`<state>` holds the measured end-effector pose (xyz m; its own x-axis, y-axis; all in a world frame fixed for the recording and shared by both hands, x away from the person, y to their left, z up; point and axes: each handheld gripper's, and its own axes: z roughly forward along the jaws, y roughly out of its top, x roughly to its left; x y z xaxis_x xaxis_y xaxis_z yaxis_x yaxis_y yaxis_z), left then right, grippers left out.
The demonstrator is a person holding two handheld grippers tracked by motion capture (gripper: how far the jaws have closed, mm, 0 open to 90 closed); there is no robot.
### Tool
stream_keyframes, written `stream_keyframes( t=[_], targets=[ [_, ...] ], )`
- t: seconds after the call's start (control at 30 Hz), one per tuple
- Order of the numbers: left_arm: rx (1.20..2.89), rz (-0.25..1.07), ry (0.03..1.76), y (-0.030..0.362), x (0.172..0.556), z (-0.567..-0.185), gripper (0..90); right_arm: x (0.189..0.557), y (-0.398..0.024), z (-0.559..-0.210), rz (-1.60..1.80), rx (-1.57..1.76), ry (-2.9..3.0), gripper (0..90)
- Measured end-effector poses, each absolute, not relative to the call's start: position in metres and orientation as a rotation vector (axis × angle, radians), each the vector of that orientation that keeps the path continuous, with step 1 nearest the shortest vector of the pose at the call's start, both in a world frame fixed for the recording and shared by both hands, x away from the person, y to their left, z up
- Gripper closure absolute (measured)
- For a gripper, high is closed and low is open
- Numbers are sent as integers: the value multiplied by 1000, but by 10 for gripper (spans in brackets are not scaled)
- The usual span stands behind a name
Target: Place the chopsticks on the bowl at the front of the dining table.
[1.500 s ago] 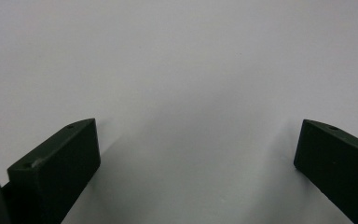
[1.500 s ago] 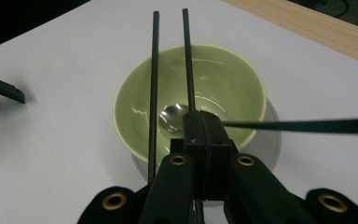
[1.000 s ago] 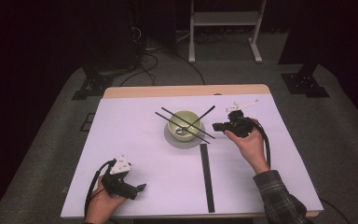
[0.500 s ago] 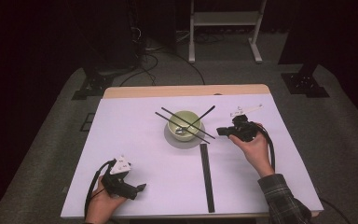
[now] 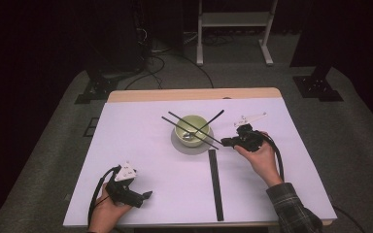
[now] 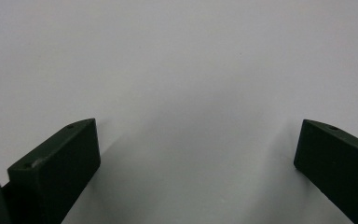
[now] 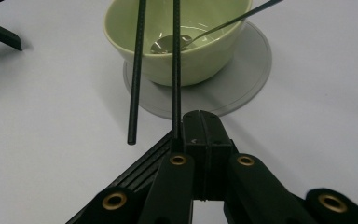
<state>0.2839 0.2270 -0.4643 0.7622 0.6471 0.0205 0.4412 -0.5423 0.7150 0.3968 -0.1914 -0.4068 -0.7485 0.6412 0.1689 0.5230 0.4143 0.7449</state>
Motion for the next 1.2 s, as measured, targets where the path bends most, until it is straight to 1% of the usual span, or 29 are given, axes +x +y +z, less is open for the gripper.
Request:
stream_keyframes(
  t=[1.2],
  targets=[
    [2234,369,808,227,284,-464,0,377,-150,-405,1250,857,2644,899]
  ],
)
